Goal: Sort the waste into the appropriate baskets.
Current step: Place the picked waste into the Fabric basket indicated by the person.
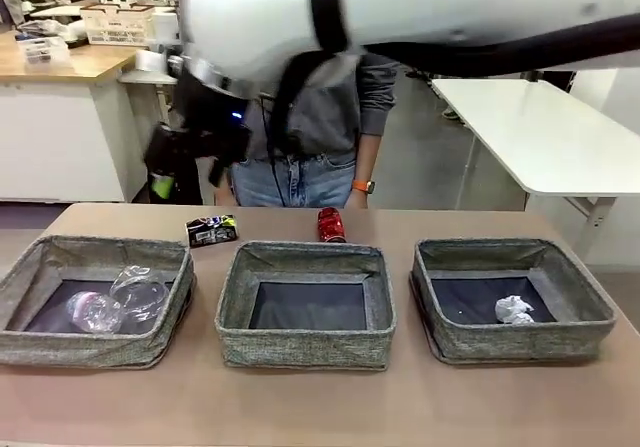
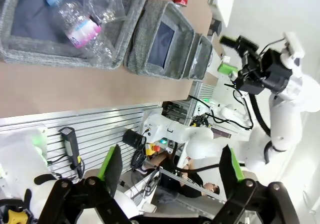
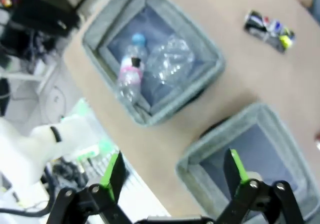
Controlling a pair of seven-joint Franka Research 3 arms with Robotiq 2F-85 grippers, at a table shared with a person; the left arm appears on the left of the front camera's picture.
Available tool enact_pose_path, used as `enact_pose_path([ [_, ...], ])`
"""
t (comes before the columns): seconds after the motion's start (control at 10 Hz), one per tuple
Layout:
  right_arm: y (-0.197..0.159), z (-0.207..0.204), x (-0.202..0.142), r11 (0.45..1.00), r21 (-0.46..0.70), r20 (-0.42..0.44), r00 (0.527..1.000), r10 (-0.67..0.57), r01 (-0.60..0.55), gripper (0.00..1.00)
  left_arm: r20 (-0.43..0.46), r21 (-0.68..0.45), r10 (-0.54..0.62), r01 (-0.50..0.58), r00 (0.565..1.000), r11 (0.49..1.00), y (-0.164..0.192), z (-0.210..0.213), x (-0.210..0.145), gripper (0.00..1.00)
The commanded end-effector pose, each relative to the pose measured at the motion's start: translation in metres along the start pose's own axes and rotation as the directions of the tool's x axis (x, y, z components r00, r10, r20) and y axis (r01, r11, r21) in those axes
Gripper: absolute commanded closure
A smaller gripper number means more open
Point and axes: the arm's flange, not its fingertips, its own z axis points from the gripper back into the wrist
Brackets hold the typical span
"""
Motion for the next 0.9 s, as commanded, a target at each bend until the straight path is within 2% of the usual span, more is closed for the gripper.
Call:
enact_pose_path([
  [0.0, -0.005, 0.007, -0.115, 0.999, 0.032, 0.132, 0.991, 0.000, -0.004, 0.00, 0.001, 0.007, -0.003, 0.003, 1.000, 1.000, 0.000, -0.002, -0.002, 0.01],
  [0.2, -0.010, -0.002, -0.107, 1.000, 0.014, 0.103, 0.994, -0.025, 0.024, 0.00, 0.001, 0.007, -0.003, 0.003, 1.000, 1.000, 0.000, -0.002, -0.002, 0.01],
  [0.3, -0.016, 0.008, -0.069, 0.998, 0.005, 0.098, 0.993, -0.070, 0.070, 0.00, 0.001, 0.007, -0.003, 0.003, 1.000, 1.000, 0.000, -0.002, -0.002, 0.01],
  [0.6, -0.016, 0.008, -0.069, 0.998, 0.005, 0.098, 0.993, -0.070, 0.070, 0.00, 0.001, 0.007, -0.003, 0.003, 1.000, 1.000, 0.000, -0.002, -0.002, 0.01],
  [0.7, -0.018, 0.005, -0.081, 0.998, 0.005, 0.108, 0.992, -0.064, 0.064, 0.00, 0.000, 0.000, -0.001, 0.001, 1.000, 1.000, 0.000, 0.000, 0.000, 0.01],
  [0.8, -0.039, 0.017, -0.085, 0.977, 0.019, 0.099, 0.972, -0.212, 0.212, 0.00, -0.084, -0.058, -0.074, 0.070, 0.994, 0.996, -0.016, -0.030, 0.016, 0.01],
])
